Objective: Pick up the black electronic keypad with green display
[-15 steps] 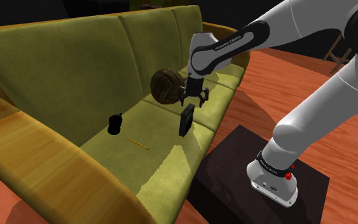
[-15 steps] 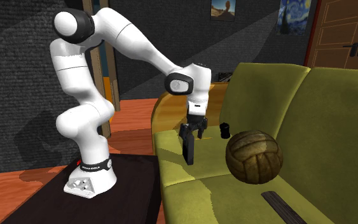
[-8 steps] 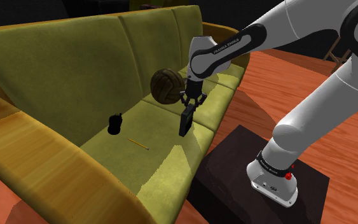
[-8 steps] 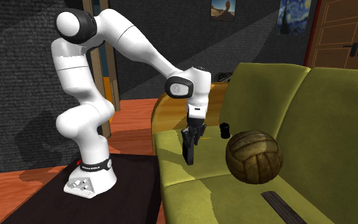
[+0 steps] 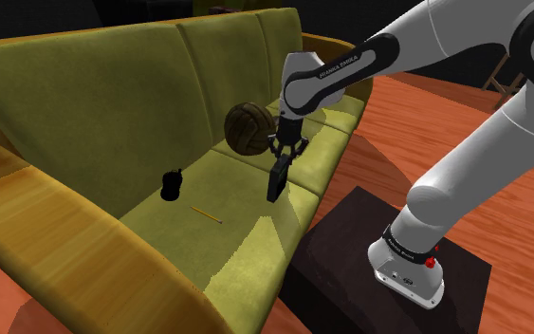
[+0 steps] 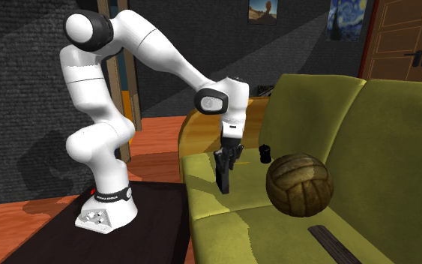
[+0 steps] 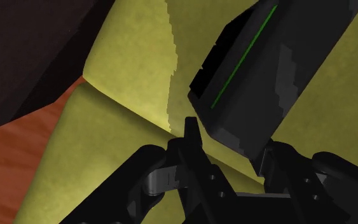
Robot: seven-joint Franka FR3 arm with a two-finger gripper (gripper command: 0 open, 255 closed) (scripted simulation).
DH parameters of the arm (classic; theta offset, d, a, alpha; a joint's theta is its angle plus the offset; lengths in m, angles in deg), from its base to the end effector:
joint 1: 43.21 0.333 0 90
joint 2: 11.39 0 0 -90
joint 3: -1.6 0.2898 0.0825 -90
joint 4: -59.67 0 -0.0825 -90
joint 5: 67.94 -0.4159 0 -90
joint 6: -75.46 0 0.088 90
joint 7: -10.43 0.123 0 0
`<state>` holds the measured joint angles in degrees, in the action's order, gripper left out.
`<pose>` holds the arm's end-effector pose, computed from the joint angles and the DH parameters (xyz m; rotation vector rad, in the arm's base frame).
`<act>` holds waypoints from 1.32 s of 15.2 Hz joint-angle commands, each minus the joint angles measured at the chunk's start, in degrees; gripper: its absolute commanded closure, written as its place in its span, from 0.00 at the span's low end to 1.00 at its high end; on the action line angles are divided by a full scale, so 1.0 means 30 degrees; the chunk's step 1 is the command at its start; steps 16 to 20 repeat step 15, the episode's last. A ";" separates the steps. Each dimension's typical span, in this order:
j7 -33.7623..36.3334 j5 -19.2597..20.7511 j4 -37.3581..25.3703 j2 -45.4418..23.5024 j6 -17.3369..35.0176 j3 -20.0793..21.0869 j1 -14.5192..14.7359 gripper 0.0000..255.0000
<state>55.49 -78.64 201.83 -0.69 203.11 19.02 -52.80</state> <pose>0.4685 0.0677 0.2872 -2.8603 1.1697 0.1590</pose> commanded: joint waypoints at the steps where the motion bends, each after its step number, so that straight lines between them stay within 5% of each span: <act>1: -0.0008 -0.0034 -0.0208 0.0339 -0.0543 -0.0045 0.0004 1.00; 13: 0.0058 -0.0068 -0.1955 0.1983 -0.3913 -0.0355 -0.0016 1.00; 20: 0.0060 -0.0067 -0.1980 0.2000 -0.3954 -0.0359 -0.0016 1.00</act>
